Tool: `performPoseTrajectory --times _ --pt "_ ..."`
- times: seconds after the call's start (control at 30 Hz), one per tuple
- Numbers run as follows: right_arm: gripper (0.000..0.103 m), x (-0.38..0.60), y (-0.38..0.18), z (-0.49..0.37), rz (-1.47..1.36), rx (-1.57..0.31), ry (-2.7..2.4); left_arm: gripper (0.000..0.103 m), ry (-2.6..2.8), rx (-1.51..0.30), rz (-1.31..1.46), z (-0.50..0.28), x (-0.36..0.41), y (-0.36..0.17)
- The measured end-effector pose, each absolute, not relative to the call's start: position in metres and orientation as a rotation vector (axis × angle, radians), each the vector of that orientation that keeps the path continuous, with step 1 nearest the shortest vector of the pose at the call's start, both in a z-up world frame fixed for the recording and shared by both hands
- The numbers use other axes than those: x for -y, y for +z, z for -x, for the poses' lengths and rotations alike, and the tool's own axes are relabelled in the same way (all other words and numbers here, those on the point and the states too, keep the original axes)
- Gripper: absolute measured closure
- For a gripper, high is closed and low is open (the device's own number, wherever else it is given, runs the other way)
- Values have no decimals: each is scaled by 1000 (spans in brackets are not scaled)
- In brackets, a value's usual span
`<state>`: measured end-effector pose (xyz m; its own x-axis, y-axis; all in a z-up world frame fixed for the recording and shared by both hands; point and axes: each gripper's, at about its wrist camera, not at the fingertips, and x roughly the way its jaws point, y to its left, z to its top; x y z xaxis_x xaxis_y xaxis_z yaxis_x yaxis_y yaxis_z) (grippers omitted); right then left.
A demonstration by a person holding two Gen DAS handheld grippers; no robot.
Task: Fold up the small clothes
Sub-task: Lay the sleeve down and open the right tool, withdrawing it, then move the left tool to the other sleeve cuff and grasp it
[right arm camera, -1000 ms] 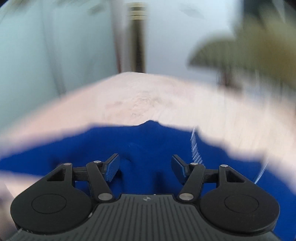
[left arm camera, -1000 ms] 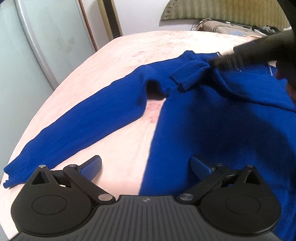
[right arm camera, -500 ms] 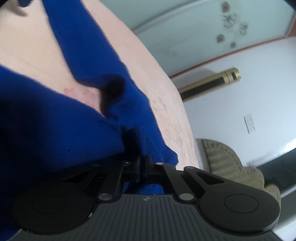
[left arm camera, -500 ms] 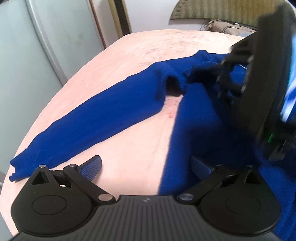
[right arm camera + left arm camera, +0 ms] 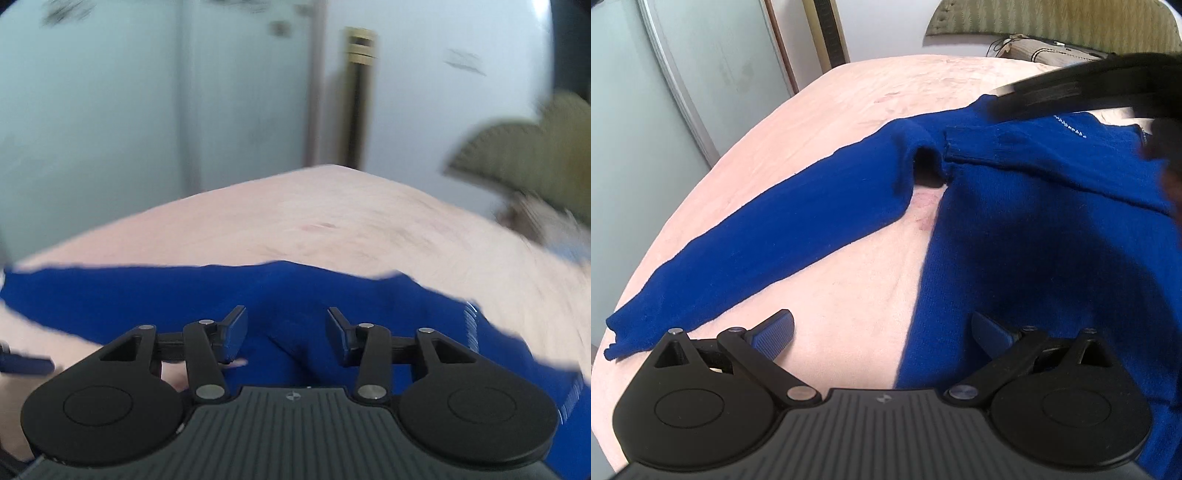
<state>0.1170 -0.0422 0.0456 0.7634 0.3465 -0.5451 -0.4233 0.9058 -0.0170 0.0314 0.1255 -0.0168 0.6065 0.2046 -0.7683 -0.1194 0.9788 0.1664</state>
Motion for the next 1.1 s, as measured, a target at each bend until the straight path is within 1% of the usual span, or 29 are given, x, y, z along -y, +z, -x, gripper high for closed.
performPoseTrajectory --times 0.13,0.17,0.3,0.33,0.37,0.4,0.43,0.47,0.5,0.53,0.57,0.6,0.63,0.7,0.77,0.83,0.87,0.9,0.97,1.03,1.07,1.1 --pt "52 114 42 -117 125 -599 144 0 185 -900 -82 -36 -126 -16" --pt "51 140 37 -117 122 -627 78 0 183 -900 -83 -36 -125 -16" --pt "51 235 5 -118 115 -760 -148 0 178 -899 -99 -34 -123 -16" --pt "45 259 -2 -110 114 -746 -193 0 179 -899 -101 -34 -123 -15" --pt "35 282 -4 -101 93 -741 -235 0 178 -899 -100 -34 -123 -15" --pt "33 304 -1 -95 63 -748 -291 0 178 -899 -98 -33 -122 -14" --pt "34 317 3 -91 54 -751 -346 0 178 -901 -97 -33 -122 -13" --pt "38 322 7 -89 89 -758 -428 0 179 -902 -96 -32 -121 -13" --pt "48 323 10 -85 119 -748 -475 0 179 -902 -96 -33 -119 -12" --pt "48 318 17 -79 127 -720 -478 0 176 -903 -96 -34 -117 -12" --pt "49 311 19 -71 107 -696 -427 0 170 -903 -97 -35 -114 -11" --pt "44 301 23 -65 70 -682 -334 0 163 -902 -101 -36 -111 -11" --pt "47 289 23 -62 51 -686 -256 0 159 -901 -108 -36 -107 -10" --pt "46 267 14 -62 69 -721 -136 0 154 -897 -125 -36 -102 -9" --pt "46 256 1 -68 130 -773 -140 0 157 -895 -143 -34 -99 -9" --pt "34 267 -2 -66 116 -756 -223 0 167 -897 -149 -33 -101 -8" --pt "34 271 0 -67 112 -759 -281 0 171 -896 -146 -32 -102 -8" --pt "37 273 2 -64 135 -742 -348 0 177 -899 -139 -32 -105 -8" --pt "38 265 13 -51 179 -694 -409 0 183 -904 -120 -34 -107 -8" --pt "38 258 22 -41 88 -668 -278 0 185 -910 -105 -37 -108 -8" --pt "40 257 24 -38 48 -683 -213 0 186 -910 -104 -37 -108 -9" --pt "38 253 21 -39 23 -706 -163 0 187 -904 -105 -37 -108 -8"
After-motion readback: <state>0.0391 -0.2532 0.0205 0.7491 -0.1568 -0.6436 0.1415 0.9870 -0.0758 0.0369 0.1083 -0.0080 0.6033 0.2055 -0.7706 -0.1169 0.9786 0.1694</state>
